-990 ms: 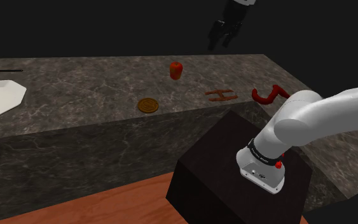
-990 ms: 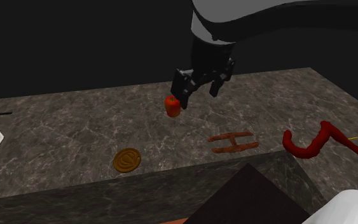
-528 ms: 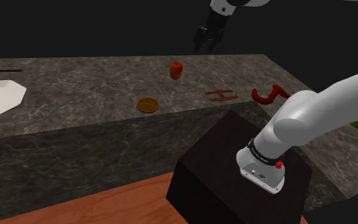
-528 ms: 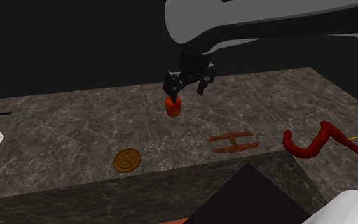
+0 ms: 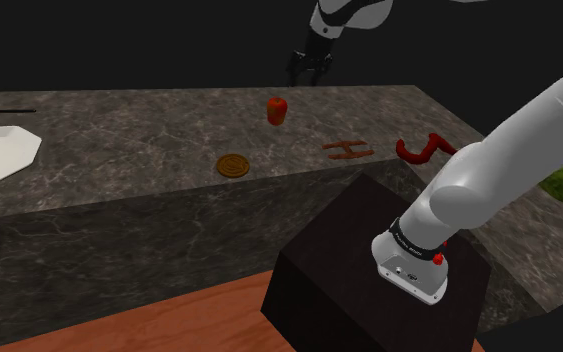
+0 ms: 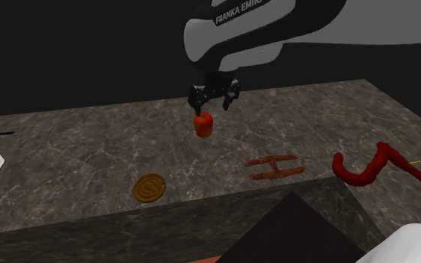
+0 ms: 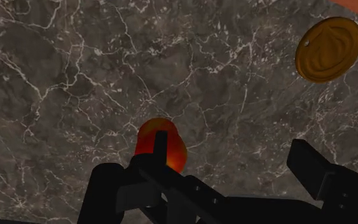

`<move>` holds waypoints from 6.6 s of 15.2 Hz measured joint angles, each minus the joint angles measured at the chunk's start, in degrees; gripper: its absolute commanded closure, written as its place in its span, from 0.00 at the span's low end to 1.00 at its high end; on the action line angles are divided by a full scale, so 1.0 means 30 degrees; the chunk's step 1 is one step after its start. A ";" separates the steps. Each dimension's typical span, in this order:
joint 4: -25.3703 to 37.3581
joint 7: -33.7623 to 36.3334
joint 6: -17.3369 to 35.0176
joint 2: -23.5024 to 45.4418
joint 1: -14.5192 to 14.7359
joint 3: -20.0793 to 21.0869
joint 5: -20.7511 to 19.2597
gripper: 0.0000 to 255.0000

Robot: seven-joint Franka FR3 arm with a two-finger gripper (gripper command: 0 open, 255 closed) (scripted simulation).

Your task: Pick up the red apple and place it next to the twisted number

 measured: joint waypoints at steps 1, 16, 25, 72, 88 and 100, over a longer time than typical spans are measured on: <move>0.0414 -0.0124 0.0400 0.0813 -0.0003 -0.0103 0.0252 0.00; 0.8416 -0.2158 0.2602 1.1218 -0.1496 -0.0510 0.4334 0.00; 0.8871 -0.2452 0.3691 1.2782 -0.1630 -0.0204 0.4861 0.00; 1.2205 -0.0567 -0.2658 0.9566 -0.1306 -0.0959 0.3151 1.00; 0.5851 -0.3022 -0.2371 0.3759 -0.2506 -0.2245 0.2304 0.00; 0.1473 0.4564 0.3632 0.5158 -0.1007 -0.1101 0.0559 0.00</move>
